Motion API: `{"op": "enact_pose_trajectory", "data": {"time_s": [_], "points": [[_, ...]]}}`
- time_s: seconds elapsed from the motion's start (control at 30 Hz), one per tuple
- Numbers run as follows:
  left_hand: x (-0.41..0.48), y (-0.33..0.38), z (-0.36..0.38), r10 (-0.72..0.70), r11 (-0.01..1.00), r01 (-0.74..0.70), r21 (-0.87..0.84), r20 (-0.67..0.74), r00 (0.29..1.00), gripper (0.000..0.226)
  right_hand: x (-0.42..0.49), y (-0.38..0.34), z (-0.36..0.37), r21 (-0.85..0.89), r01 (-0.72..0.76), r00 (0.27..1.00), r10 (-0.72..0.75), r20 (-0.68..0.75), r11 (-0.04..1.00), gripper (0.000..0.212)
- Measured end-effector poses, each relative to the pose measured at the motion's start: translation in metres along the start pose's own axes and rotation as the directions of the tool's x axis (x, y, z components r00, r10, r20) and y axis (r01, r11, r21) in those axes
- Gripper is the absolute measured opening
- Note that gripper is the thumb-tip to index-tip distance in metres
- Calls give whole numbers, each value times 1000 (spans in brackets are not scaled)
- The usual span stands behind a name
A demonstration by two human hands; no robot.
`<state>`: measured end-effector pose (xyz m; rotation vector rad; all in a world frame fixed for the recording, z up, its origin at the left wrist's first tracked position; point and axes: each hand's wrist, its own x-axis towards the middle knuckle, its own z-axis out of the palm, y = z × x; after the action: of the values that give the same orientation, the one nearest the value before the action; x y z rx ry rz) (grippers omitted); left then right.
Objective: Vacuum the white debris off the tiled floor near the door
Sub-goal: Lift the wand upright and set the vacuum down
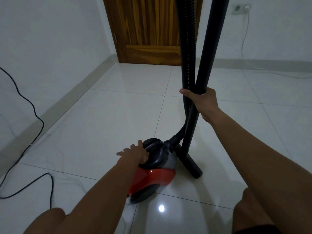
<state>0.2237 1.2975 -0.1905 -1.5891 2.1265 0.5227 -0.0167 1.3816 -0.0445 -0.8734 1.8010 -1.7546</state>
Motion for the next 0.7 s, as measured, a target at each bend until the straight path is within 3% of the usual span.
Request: {"op": "enact_pose_trajectory", "data": {"time_s": [0.17, 0.3, 0.4, 0.5, 0.7], "points": [[3, 1, 0, 1, 1000, 0, -31, 16, 1000, 68, 1, 3, 0, 15, 3, 1000, -3, 5, 1000, 27], [3, 4, -7, -13, 999, 12, 32, 34, 999, 80, 4, 5, 0, 22, 5, 1000, -5, 12, 1000, 28], [13, 9, -14, 85, 996, -85, 25, -24, 996, 84, 6, 7, -1, 27, -3, 1000, 3, 13, 1000, 30], [26, 21, -5, 260, 959, -270, -87, -110, 959, 69, 8, 9, -3, 29, -16, 1000, 16, 11, 999, 34], [29, 26, 5, 330, 917, -357, -180, -165, 929, 56, 13, 14, -6, 42, -26, 1000, 25, 10, 999, 41]]}}
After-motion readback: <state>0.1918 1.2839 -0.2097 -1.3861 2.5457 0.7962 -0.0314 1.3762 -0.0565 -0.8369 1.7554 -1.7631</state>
